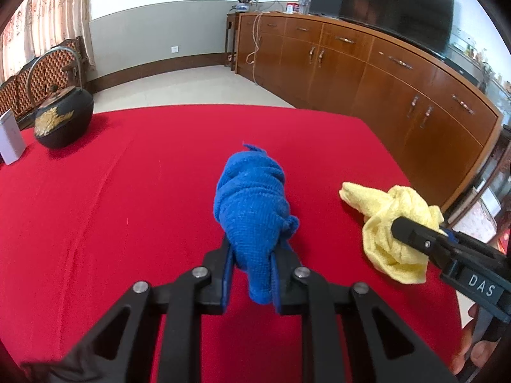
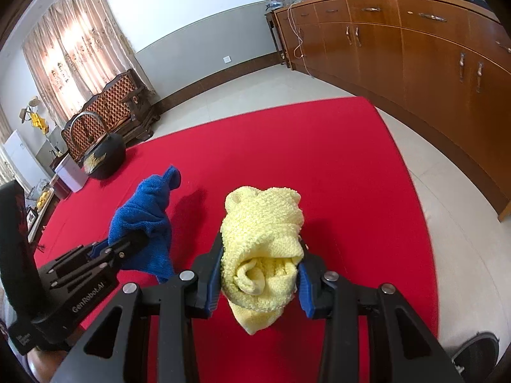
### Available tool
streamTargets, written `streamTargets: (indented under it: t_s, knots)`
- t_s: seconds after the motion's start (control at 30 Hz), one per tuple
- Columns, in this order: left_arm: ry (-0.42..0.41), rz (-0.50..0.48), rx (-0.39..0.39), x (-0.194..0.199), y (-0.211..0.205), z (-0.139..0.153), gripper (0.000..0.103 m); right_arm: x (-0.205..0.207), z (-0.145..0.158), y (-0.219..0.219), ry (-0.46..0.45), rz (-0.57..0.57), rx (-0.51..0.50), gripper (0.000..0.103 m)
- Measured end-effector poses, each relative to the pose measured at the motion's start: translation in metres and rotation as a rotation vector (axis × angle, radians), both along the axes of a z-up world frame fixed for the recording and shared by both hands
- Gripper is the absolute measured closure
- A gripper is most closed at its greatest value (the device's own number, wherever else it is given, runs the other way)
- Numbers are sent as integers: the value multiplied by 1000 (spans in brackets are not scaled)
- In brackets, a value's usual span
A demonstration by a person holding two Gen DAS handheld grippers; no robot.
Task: Collect trash
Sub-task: 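Carry the blue towel and yellow cloth over the black bin and release both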
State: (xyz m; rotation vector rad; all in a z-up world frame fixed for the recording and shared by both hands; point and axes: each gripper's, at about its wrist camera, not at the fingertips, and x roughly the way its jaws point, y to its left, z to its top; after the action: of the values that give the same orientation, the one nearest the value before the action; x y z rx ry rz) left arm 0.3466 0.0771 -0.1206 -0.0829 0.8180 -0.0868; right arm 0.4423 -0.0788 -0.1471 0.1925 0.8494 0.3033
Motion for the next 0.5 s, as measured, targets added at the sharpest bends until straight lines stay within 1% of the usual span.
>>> streamTargets:
  t_s: [0.2, 0.3, 0.37, 0.43, 0.47, 0.5]
  knots:
    - [42, -16, -12, -35, -8, -7, 82, -50, 1, -20, 8, -21, 2, 61]
    - [71, -10, -24, -39, -10, -13, 78, -64, -4, -26, 24, -24, -4, 61]
    - [72, -5, -33, -39, -9, -14, 70, -69, -8, -28, 38, -20, -3, 61]
    - [69, 7, -36, -37, -9, -12, 43, -70, -9, -29, 43, -19, -3, 57]
    - [60, 14, -36, -37, -10, -10, 38, -70, -8, -30, 41, -22, -5, 57]
    - [46, 20, -35, -36, -11, -7, 34, -70, -8, -31, 35, -29, -7, 55]
